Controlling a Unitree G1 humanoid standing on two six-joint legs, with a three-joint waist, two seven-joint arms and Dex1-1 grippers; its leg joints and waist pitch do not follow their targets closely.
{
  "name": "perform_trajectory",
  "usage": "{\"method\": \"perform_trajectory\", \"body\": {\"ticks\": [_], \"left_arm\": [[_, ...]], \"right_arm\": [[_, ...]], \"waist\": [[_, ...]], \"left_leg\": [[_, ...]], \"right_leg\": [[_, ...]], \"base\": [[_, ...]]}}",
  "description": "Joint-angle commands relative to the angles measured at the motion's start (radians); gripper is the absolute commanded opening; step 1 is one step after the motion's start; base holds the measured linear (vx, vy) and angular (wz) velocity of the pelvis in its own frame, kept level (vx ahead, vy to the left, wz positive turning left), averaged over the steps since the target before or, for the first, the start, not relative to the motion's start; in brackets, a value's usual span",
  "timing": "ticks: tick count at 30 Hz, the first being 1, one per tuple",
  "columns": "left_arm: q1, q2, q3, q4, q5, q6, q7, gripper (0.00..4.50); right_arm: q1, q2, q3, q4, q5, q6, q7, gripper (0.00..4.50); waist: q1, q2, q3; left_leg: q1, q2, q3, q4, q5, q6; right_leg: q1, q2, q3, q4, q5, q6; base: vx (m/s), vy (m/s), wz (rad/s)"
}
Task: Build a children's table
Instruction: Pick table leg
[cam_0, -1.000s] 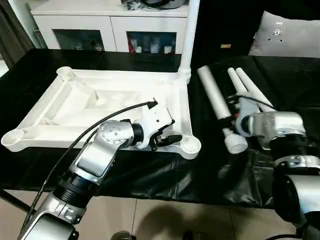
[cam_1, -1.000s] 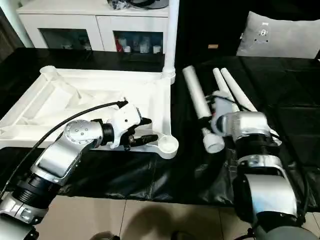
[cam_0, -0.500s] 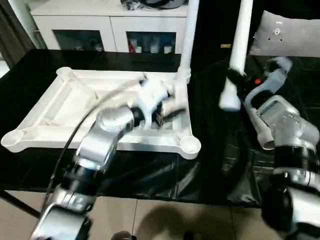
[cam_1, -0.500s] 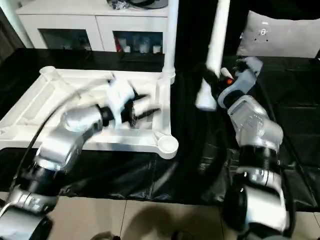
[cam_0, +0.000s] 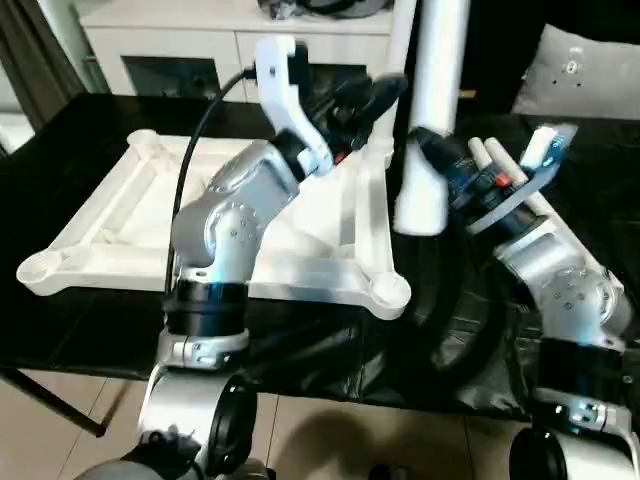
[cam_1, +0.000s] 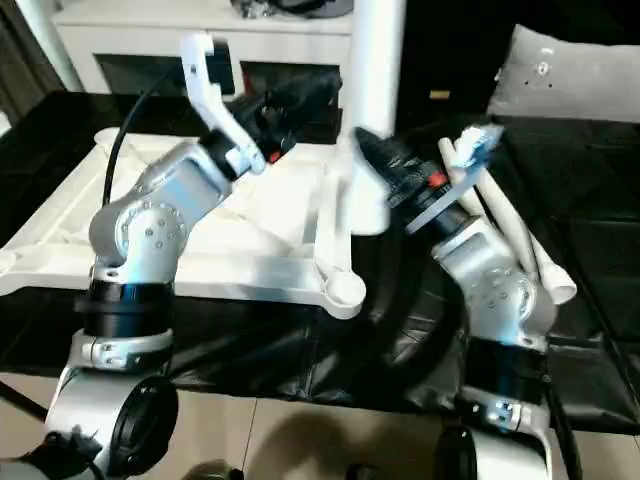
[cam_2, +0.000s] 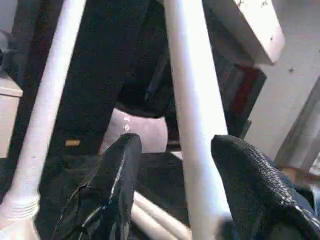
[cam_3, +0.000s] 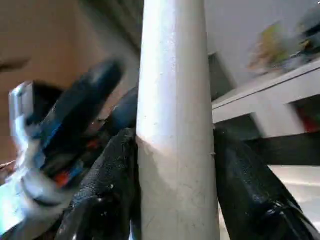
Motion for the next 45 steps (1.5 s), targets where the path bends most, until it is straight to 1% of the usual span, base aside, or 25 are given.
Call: {"method": "perform_trajectory", "body": {"ticks": [1,5,7,9,13,14,17,20,21,22,26,29,30,31,32,33,34,35,37,38,39,40,41,43,45], "left_arm": [[-0.017,-0.008,0.025,0.001,-0.050,0.033,0.022,2.67],[-0.026,-0.031,0.057,-0.012,-0.130,0.074,0.033,2.93],[-0.028,-0.037,0.057,-0.021,-0.127,0.082,0.040,3.03],[-0.028,-0.040,0.057,-0.023,-0.128,0.085,0.040,3.38],[-0.025,-0.049,0.065,-0.028,-0.171,0.101,0.045,3.56],[-0.025,-0.052,0.068,-0.030,-0.180,0.105,0.048,3.80],[-0.025,-0.058,0.074,-0.034,-0.208,0.113,0.056,3.88],[-0.021,-0.057,0.059,-0.036,-0.196,0.111,0.056,4.26],[-0.017,-0.052,0.041,-0.035,-0.168,0.096,0.056,4.29],[-0.016,-0.050,0.037,-0.035,-0.160,0.091,0.056,4.36],[0.012,-0.039,-0.031,-0.029,-0.052,0.012,0.103,4.50],[0.021,-0.038,-0.053,-0.027,-0.009,-0.019,0.145,4.50],[0.023,-0.051,-0.050,-0.022,0.009,-0.038,0.180,4.50],[0.024,-0.055,-0.050,-0.021,0.013,-0.043,0.189,4.50],[0.026,-0.061,-0.050,-0.020,0.025,-0.054,0.206,4.50],[0.026,-0.064,-0.053,-0.020,0.041,-0.069,0.221,4.22],[0.027,-0.066,-0.065,-0.021,0.065,-0.089,0.233,4.22],[0.029,-0.072,-0.079,-0.021,0.097,-0.116,0.256,4.15],[0.031,-0.081,-0.079,-0.020,0.101,-0.127,0.274,3.82],[0.033,-0.097,-0.073,-0.020,0.102,-0.140,0.299,3.82],[0.033,-0.099,-0.073,-0.020,0.103,-0.142,0.303,3.74],[0.035,-0.105,-0.073,-0.021,0.106,-0.150,0.315,3.70],[0.038,-0.116,-0.081,-0.025,0.124,-0.174,0.335,3.70],[0.042,-0.114,-0.109,-0.034,0.140,-0.208,0.308,3.37],[0.045,-0.111,-0.123,-0.041,0.150,-0.219,0.298,3.30]], "right_arm": [[0.001,-0.012,0.002,-0.035,0.041,0.010,0.032,1.85],[0.010,-0.012,0.014,-0.052,0.046,0.010,0.047,1.85],[0.021,-0.013,0.024,-0.074,0.056,0.019,0.045,1.85],[0.026,-0.015,0.029,-0.083,0.069,0.027,0.048,1.85],[0.033,-0.019,0.039,-0.087,0.071,0.026,0.044,1.85],[0.034,-0.019,0.041,-0.087,0.069,0.024,0.041,1.85],[0.037,-0.020,0.049,-0.095,0.065,0.023,0.041,1.85],[0.046,-0.027,0.077,-0.113,0.044,0.014,0.041,1.85],[0.052,-0.037,0.113,-0.122,-0.011,-0.011,0.024,1.85],[0.053,-0.038,0.121,-0.124,-0.022,-0.016,0.020,1.85],[0.057,-0.033,0.241,-0.140,-0.209,-0.169,-0.050,1.85],[0.059,-0.034,0.294,-0.125,-0.308,-0.260,-0.083,1.85],[0.057,-0.018,0.320,-0.105,-0.381,-0.347,-0.124,1.85],[0.056,-0.013,0.326,-0.100,-0.399,-0.369,-0.134,1.85],[0.055,-0.004,0.337,-0.089,-0.437,-0.419,-0.158,1.85],[0.052,0.005,0.345,-0.078,-0.475,-0.470,-0.186,1.85],[0.051,0.012,0.355,-0.069,-0.506,-0.518,-0.207,1.85],[0.051,0.017,0.377,-0.055,-0.561,-0.595,-0.240,1.85],[0.052,0.012,0.394,-0.044,-0.602,-0.642,-0.263,1.85],[0.050,0.002,0.414,-0.028,-0.659,-0.711,-0.295,1.85],[0.050,-0.001,0.417,-0.026,-0.669,-0.723,-0.301,1.85],[0.048,-0.011,0.430,-0.017,-0.708,-0.766,-0.321,1.85],[0.046,-0.023,0.446,0.007,-0.777,-0.849,-0.362,1.85],[0.044,-0.022,0.450,0.029,-0.808,-0.901,-0.377,1.85],[0.044,-0.023,0.453,0.035,-0.818,-0.915,-0.379,1.85]], "waist": [[0.008,-0.017,-0.089],[0.014,-0.014,-0.091],[0.017,-0.014,-0.091],[0.021,-0.016,-0.090],[0.028,-0.016,-0.090],[0.029,-0.016,-0.090],[0.028,-0.018,-0.089],[0.028,-0.018,-0.088],[0.028,-0.018,-0.088],[0.027,-0.017,-0.088],[0.025,-0.017,-0.087],[0.021,-0.017,-0.087],[0.021,-0.020,-0.087],[0.020,-0.019,-0.087],[0.018,-0.021,-0.087],[0.017,-0.018,-0.087],[0.017,-0.018,-0.087],[0.018,-0.021,-0.088],[0.017,-0.020,-0.088],[0.017,-0.022,-0.088],[0.017,-0.020,-0.089],[0.017,-0.019,-0.088],[0.016,-0.020,-0.088],[0.016,-0.021,-0.089],[0.015,-0.022,-0.089]], "left_leg": [[-0.007,-0.011,0.017,-0.058,-0.118,0.090],[-0.007,-0.009,0.018,-0.056,-0.106,0.095],[-0.007,-0.008,0.018,-0.057,-0.103,0.094],[-0.007,-0.007,0.018,-0.057,-0.103,0.094],[-0.008,-0.009,0.019,-0.057,-0.101,0.087],[-0.008,-0.009,0.018,-0.058,-0.102,0.085],[-0.009,-0.011,0.019,-0.057,-0.107,0.083],[-0.010,-0.010,0.018,-0.059,-0.108,0.081],[-0.010,-0.011,0.018,-0.059,-0.106,0.079],[-0.010,-0.010,0.016,-0.060,-0.105,0.073],[-0.011,-0.009,0.016,-0.061,-0.118,0.060],[-0.011,-0.011,0.017,-0.059,-0.125,0.053],[-0.011,-0.010,0.017,-0.059,-0.126,0.052],[-0.011,-0.012,0.017,-0.058,-0.126,0.052],[-0.012,-0.012,0.018,-0.059,-0.127,0.055],[-0.010,-0.011,0.017,-0.059,-0.132,0.058],[-0.010,-0.011,0.017,-0.059,-0.132,0.058],[-0.012,-0.007,0.015,-0.060,-0.124,0.060],[-0.013,-0.010,0.017,-0.059,-0.121,0.065],[-0.013,-0.010,0.017,-0.059,-0.119,0.068],[-0.014,-0.008,0.016,-0.058,-0.117,0.066],[-0.013,-0.010,0.017,-0.058,-0.118,0.069],[-0.014,-0.010,0.018,-0.057,-0.119,0.071],[-0.016,-0.010,0.017,-0.057,-0.117,0.077],[-0.017,-0.012,0.017,-0.056,-0.117,0.086]], "right_leg": [[0.075,-0.046,0.012,-0.087,-0.447,-0.063],[0.076,-0.047,0.014,-0.082,-0.409,-0.089],[0.076,-0.048,0.015,-0.081,-0.396,-0.093],[0.076,-0.049,0.016,-0.082,-0.401,-0.085],[0.078,-0.051,0.016,-0.083,-0.421,-0.073],[0.078,-0.051,0.015,-0.083,-0.424,-0.072],[0.077,-0.050,0.014,-0.086,-0.437,-0.062],[0.077,-0.050,0.014,-0.088,-0.450,-0.047],[0.077,-0.049,0.014,-0.088,-0.451,-0.041],[0.076,-0.048,0.014,-0.090,-0.456,-0.030],[0.073,-0.052,0.014,-0.092,-0.479,-0.010],[0.072,-0.051,0.013,-0.093,-0.488,0.005],[0.070,-0.052,0.014,-0.093,-0.489,0.006],[0.070,-0.052,0.013,-0.093,-0.486,0.003],[0.070,-0.052,0.013,-0.093,-0.487,0.002],[0.068,-0.051,0.013,-0.092,-0.482,-0.002],[0.068,-0.051,0.013,-0.092,-0.482,-0.002],[0.068,-0.053,0.014,-0.089,-0.464,-0.005],[0.070,-0.050,0.016,-0.086,-0.445,-0.011],[0.071,-0.051,0.016,-0.085,-0.438,-0.014],[0.070,-0.051,0.017,-0.082,-0.427,-0.021],[0.070,-0.050,0.017,-0.082,-0.423,-0.024],[0.070,-0.049,0.017,-0.081,-0.416,-0.029],[0.071,-0.050,0.018,-0.080,-0.407,-0.027],[0.074,-0.048,0.019,-0.077,-0.398,-0.026]], "base": [[0.000,0.000,0.00],[0.000,0.000,0.00],[0.000,0.000,0.00],[0.000,0.000,0.00],[0.000,0.000,0.00],[0.000,0.000,0.00],[0.000,0.000,0.00],[0.000,0.000,0.00],[0.000,0.000,0.00],[0.000,0.000,0.00],[0.000,0.000,0.00],[0.000,0.000,0.00],[0.000,0.000,0.00],[0.000,0.000,0.00],[0.000,0.000,0.00],[0.000,0.000,0.00],[0.000,0.000,0.00],[0.000,0.000,0.00],[0.000,0.000,0.00],[0.000,0.000,0.00],[0.000,0.000,0.00],[0.000,0.000,0.00],[0.000,0.000,0.00],[0.000,0.000,0.00],[0.000,0.000,0.00]]}}
